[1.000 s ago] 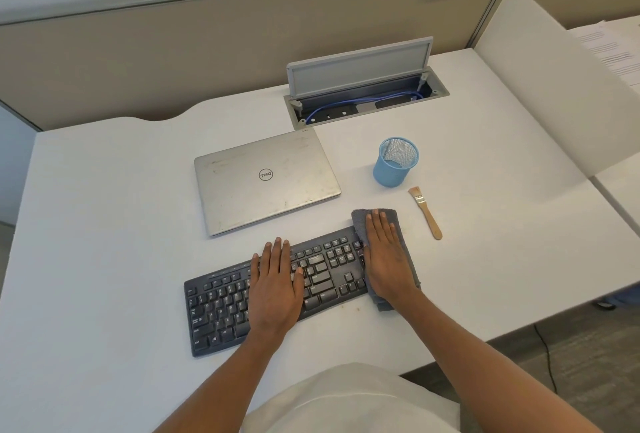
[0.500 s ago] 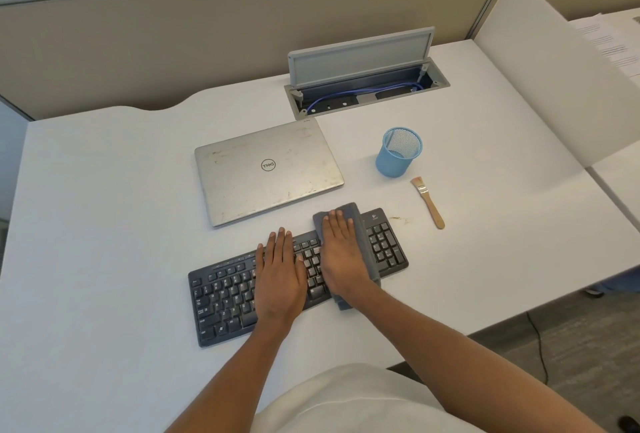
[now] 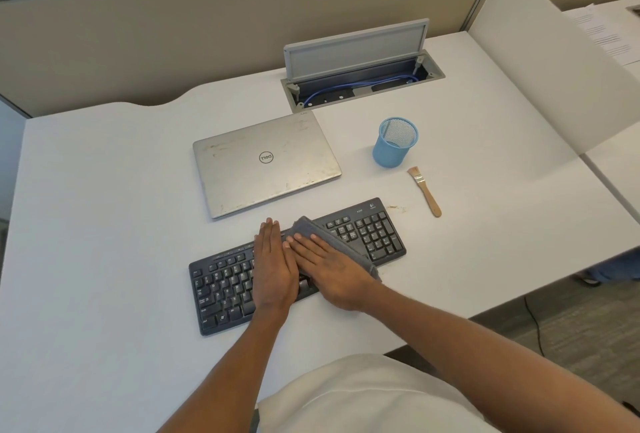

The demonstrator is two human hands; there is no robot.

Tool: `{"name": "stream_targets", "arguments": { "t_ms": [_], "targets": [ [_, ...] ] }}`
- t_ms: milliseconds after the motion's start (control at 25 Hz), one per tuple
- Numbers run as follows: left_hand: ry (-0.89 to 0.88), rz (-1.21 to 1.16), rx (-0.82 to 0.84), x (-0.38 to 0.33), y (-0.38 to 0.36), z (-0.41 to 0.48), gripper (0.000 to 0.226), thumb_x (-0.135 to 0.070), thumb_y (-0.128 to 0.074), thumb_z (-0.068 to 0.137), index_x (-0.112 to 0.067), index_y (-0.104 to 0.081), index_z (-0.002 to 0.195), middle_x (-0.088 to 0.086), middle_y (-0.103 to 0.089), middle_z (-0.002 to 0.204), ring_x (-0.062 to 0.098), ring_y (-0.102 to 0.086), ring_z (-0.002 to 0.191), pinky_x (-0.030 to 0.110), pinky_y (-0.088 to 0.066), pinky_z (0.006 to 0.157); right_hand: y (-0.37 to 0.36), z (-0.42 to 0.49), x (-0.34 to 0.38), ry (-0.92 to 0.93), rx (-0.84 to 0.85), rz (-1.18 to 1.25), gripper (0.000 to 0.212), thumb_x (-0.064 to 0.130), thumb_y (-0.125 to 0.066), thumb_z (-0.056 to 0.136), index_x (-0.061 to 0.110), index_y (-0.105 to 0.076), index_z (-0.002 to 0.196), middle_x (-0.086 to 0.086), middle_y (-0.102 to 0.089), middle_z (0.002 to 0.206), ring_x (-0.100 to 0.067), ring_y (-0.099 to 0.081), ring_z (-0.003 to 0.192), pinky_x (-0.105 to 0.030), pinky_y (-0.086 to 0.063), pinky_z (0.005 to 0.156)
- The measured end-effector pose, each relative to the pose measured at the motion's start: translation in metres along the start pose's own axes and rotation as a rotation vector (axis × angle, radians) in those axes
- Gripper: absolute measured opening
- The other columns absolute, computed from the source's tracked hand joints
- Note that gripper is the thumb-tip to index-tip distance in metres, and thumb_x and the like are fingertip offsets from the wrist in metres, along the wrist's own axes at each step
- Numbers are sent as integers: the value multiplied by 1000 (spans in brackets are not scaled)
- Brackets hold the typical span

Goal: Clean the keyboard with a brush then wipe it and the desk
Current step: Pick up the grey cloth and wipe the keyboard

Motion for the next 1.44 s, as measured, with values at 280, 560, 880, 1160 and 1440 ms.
{"name": "stream_targets", "arguments": {
  "t_ms": [280,560,880,1160,1440],
  "targets": [
    [-103,207,25,-5,-5,-3,68,-41,-12,111,-6,-39,162,10,-35,170,21,-23,161,38,-5,135,23,-12,-68,33,68,-112,82,-1,-45,94,16,-6,165,0,0,173,-11,7,158,-37,0,129],
    [-98,242,37,-4,-5,-4,69,-42,-8,111,-8,-36,163,8,-33,172,21,-21,162,39,-5,135,39,-25,-125,-446,-39,-100,76,5,-42,96,9,-8,164,-9,-7,172,-22,0,159,-41,-2,130],
    [-94,230,30,-5,-7,-3,67,-38,-11,111,-5,-38,162,11,-36,170,23,-23,161,38,-3,134,23,-50,-110,-878,-63,16,90,11,-55,96,1,6,161,-20,13,169,-36,13,157,-54,5,127],
    [-96,210,11,-5,-8,-3,61,-32,-18,112,-3,-40,161,13,-39,168,26,-27,160,38,-3,134,6,-24,-70,-958,-100,73,85,5,-48,96,0,8,160,-23,14,168,-40,14,156,-56,10,125],
    [-93,158,6,-4,-8,-3,61,-34,-18,113,-2,-41,160,14,-39,168,25,-28,159,39,-5,134,-2,15,-21,-745,-50,237,91,-6,-48,91,2,10,160,-18,21,167,-32,22,155,-47,20,124]
  ]
}}
Point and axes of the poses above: each hand's wrist, its own z-axis towards the middle knuckle, its own y-axis out of the back of the hand, x = y × z, the point moved 7 cm from there along z, towards the middle knuckle
